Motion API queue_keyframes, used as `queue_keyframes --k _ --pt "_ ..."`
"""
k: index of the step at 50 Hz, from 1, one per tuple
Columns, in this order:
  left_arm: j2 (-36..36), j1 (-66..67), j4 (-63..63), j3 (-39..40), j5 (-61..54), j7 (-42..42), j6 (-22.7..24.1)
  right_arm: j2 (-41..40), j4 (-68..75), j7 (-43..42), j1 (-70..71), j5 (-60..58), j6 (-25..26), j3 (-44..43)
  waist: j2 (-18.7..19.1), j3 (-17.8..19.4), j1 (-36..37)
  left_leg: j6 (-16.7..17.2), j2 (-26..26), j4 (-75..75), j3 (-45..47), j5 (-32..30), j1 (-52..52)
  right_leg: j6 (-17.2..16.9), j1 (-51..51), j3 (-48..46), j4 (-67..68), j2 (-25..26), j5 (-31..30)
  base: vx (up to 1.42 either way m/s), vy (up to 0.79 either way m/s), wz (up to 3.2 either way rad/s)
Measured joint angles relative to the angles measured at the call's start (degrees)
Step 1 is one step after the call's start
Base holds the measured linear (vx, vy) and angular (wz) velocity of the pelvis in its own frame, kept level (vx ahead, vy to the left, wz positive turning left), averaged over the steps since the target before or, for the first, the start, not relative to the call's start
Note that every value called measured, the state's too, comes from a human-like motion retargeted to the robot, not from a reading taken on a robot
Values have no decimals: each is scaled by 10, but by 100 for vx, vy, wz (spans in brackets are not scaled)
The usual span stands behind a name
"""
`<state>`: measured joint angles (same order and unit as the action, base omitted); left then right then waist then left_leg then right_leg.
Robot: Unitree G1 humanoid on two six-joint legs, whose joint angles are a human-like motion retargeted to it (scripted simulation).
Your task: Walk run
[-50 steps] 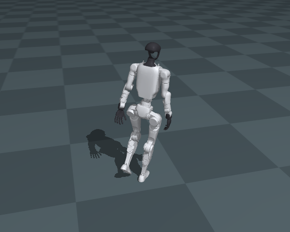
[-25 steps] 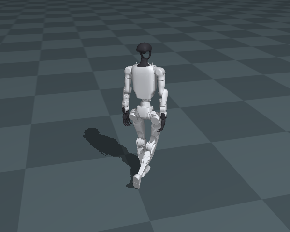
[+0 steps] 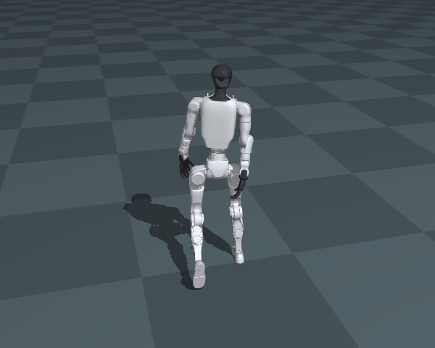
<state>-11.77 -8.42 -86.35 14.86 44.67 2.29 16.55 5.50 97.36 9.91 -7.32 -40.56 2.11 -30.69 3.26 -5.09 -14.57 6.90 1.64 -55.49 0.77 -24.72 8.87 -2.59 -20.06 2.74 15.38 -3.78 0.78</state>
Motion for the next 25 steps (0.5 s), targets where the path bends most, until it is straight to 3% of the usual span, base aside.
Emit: queue_keyframes --k 2,5,7,11,17,18,20,22,25 --pt "13 38 -36 9 29 12 -32 14 -19 -10 44 21 9 -6 -7 4 9 -67 32 -30 61 105 51 15 30 -24 -15 1 -2 72 -25 54" --pt "26 106 -78 22 69 35 -70 37 -69 -30 92 40 -23 -10 -32 12 62 -105 9 1 119 192 125 20 85 1 -59 2 -21 74 -18 -49" --pt "25 150 -102 26 90 47 -80 53 -111 -34 117 54 -53 -5 -49 16 101 -110 -14 79 141 240 164 19 117 -29 -88 -11 -34 81 -14 -49" --pt "15 241 -111 41 128 54 -113 95 -192 -30 156 78 -95 5 -48 23 142 -150 -13 293 205 268 203 26 175 -74 -124 15 -18 94 -13 37" --pt "2 353 -111 126 112 49 -188 156 -230 -50 183 77 -123 -5 -49 9 146 -172 -56 522 302 334 207 33 246 -134 -129 55 42 83 -9 95" --pt "1 364 -111 137 92 57 -199 159 -226 -51 183 77 -121 -5 -52 6 154 -171 -52 526 328 332 199 26 255 -129 -119 61 39 99 -3 34" --pt "2 375 -111 156 51 71 -224 160 -213 -53 179 78 -115 -12 -65 -6 171 -207 -42 499 349 324 192 -6 262 -126 -94 59 8 109 -4 -13" --pt "5 378 -111 180 23 70 -224 148 -195 -54 166 77 -113 -16 -87 -15 196 -219 -17 471 374 304 174 -55 277 -127 -62 50 -74 114 -34 -37" --pt "8 357 -111 211 -5 77 -191 120 -174 -53 135 58 -122 -29 -76 -35 180 -219 -8 433 276 321 171 -122 255 -168 41 76 -231 105 -28 98"
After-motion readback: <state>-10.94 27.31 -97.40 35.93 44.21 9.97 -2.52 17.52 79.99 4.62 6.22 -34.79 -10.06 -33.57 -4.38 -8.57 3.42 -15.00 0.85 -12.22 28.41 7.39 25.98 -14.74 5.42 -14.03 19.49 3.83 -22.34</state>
